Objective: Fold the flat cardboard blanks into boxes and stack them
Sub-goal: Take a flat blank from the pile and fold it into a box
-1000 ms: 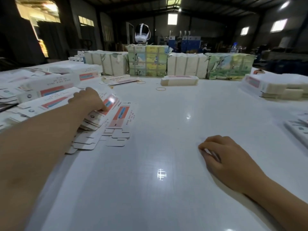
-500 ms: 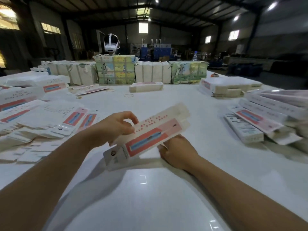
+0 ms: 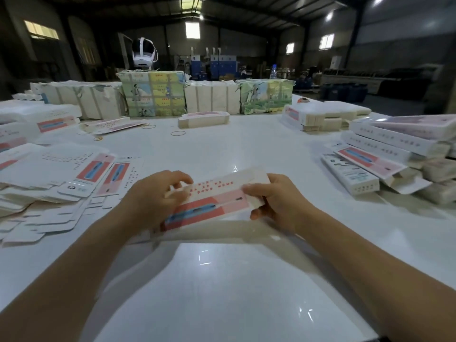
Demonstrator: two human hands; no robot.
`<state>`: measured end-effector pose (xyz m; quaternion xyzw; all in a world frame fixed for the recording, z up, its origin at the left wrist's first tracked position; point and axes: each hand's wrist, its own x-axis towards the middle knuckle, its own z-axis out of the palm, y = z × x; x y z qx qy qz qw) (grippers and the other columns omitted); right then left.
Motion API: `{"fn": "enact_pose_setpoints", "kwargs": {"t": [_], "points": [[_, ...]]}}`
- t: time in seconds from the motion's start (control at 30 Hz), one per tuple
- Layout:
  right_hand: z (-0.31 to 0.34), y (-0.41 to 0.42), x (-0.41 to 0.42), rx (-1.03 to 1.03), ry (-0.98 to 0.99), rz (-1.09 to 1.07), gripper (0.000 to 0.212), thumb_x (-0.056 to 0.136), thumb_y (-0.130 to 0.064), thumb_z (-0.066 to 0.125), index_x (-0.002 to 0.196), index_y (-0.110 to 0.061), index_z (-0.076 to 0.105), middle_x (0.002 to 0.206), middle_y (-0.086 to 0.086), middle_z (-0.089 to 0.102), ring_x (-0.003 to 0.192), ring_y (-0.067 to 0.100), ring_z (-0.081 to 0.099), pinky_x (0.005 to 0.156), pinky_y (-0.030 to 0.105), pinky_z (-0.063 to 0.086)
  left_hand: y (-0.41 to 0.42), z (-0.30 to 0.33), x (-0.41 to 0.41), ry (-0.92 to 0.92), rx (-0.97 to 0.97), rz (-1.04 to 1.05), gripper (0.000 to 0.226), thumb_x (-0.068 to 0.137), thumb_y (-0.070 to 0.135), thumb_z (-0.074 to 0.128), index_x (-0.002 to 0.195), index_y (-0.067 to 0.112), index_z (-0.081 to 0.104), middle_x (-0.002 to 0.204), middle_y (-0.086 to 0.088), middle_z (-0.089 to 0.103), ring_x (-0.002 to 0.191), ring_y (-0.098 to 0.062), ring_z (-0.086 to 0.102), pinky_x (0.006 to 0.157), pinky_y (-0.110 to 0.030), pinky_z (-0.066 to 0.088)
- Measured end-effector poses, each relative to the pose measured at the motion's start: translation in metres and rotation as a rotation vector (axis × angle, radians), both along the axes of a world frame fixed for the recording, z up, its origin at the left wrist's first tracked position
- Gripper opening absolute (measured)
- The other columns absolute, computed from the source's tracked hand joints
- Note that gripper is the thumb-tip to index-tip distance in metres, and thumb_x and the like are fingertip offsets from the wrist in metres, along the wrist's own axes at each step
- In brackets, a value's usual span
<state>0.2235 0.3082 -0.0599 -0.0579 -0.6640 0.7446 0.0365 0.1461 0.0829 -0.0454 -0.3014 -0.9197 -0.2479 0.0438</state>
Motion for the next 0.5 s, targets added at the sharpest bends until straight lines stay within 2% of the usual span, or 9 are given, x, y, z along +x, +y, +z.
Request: {"fn": "enact_pose_setpoints", "kwargs": {"t": [0.07,0.1,0.17,0.23,0.33,0.43,0.5], "points": [[-0.003,-0.003,0.0,0.057,0.09,-0.037,0.007,0.086,0.001,0.06,0.09,-0.004,0.065,0.083,0.011,0.073,0.068,0.024,0.069,0.045,0.026,0.051,0.011,-0.005,0.009,0.184,-0.18,-0.074,0.077,0.075,0.069,0.048,0.139,0.028,0.04,0.135,0.003,0.047,0.113,-0.015,0.044,0.098,-0.039,0.04],[-0.003,-0.004,0.0,0.084,0.135,-0.046,0.008,0.086,0.001,0.061,0.091,-0.004,0.065,0.083,0.011,0.073,0.07,0.025,0.07,0.046,0.027,0.052,0.019,-0.007,0.015,0.243,-0.235,-0.102,0.096,0.068,0.078,0.048,0.146,0.025,0.027,0.142,0.003,0.038,0.122,-0.016,0.036,0.107,-0.043,0.031],[-0.003,-0.006,0.001,0.134,0.189,-0.045,0.009,0.086,-0.001,0.062,0.094,-0.005,0.066,0.082,0.011,0.072,0.073,0.026,0.07,0.049,0.028,0.053,0.032,-0.013,0.024,0.385,-0.279,-0.113,0.113,0.064,0.083,0.049,0.15,0.02,0.013,0.147,0.002,0.029,0.129,-0.019,0.028,0.111,-0.045,0.025],[0.0,-0.008,0.004,0.117,0.218,0.012,0.011,0.087,-0.005,0.062,0.097,-0.006,0.065,0.082,0.009,0.072,0.072,0.024,0.07,0.051,0.028,0.054,0.039,-0.015,0.027,0.505,-0.233,-0.094,0.112,0.065,0.076,0.057,0.149,0.014,0.017,0.141,-0.003,0.038,0.12,-0.022,0.04,0.1,-0.038,0.038],[0.006,-0.009,0.006,-0.129,0.156,0.162,0.027,0.083,-0.019,0.061,0.106,-0.004,0.062,0.087,0.011,0.072,0.073,0.023,0.069,0.051,0.027,0.055,0.037,-0.009,0.029,0.524,-0.026,-0.107,0.099,0.065,0.064,0.07,0.141,0.011,0.035,0.122,-0.005,0.053,0.098,-0.022,0.052,0.073,-0.035,0.051],[0.009,-0.009,0.009,-0.343,0.096,0.264,0.036,0.078,-0.02,0.059,0.11,-0.003,0.06,0.092,0.015,0.071,0.075,0.026,0.07,0.052,0.028,0.057,0.033,-0.005,0.031,0.588,0.093,-0.146,0.091,0.062,0.062,0.07,0.132,0.009,0.045,0.11,-0.007,0.059,0.087,-0.024,0.056,0.062,-0.036,0.055],[0.01,-0.009,0.01,-0.37,0.123,0.289,0.033,0.08,-0.016,0.058,0.11,-0.001,0.059,0.092,0.016,0.071,0.076,0.027,0.071,0.053,0.028,0.057,0.034,-0.002,0.034,0.627,0.11,-0.158,0.089,0.062,0.061,0.067,0.129,0.006,0.048,0.107,-0.008,0.061,0.084,-0.024,0.057,0.059,-0.035,0.055]]}}
